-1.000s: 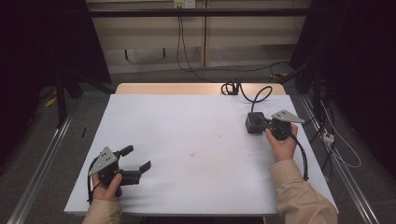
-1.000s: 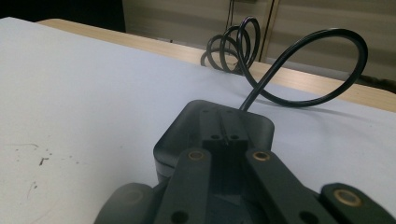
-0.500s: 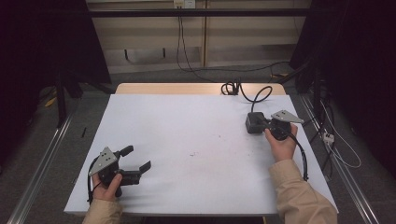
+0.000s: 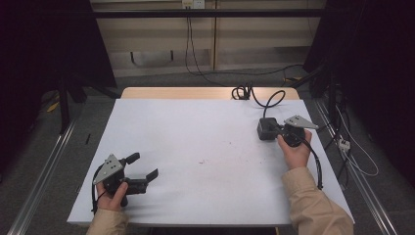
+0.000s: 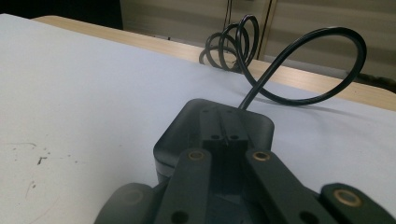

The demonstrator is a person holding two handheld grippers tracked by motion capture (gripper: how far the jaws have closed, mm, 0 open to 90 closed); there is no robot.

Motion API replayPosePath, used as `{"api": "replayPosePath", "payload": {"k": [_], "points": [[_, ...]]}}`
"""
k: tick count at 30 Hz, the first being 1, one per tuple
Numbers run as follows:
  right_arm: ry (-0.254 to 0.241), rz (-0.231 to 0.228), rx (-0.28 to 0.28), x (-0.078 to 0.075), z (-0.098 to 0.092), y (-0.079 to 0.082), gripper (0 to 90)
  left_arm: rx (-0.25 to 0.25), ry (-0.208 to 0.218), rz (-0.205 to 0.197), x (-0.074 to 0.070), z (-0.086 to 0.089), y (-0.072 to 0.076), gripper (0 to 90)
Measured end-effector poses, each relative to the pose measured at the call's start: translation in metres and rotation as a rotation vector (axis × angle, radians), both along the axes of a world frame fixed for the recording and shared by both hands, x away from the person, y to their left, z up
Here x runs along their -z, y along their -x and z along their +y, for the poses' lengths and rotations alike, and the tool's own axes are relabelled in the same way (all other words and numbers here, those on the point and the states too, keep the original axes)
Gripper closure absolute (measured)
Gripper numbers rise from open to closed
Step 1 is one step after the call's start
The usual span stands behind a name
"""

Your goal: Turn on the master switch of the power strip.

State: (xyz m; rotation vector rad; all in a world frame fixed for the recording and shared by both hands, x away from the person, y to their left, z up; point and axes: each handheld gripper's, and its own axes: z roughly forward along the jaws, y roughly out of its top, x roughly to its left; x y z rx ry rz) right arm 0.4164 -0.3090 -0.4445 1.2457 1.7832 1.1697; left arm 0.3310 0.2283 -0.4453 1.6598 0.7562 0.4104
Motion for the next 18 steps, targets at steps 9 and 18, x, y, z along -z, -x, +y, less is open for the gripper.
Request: {"api": "replayPosePath", "payload": {"k": [9,18], "points": [[-0.008,0.008,0.005,-0.0004,0.0001,-0.0001,90.0,0.001,0.000,-0.001,-0.0002,0.0000,0.0000,4.2],[0.006,0.011,0.011,-0.0011,0.0018,0.0000,90.0,0.001,0.003,-0.002,-0.0008,-0.0002,0.0005,4.2]]}}
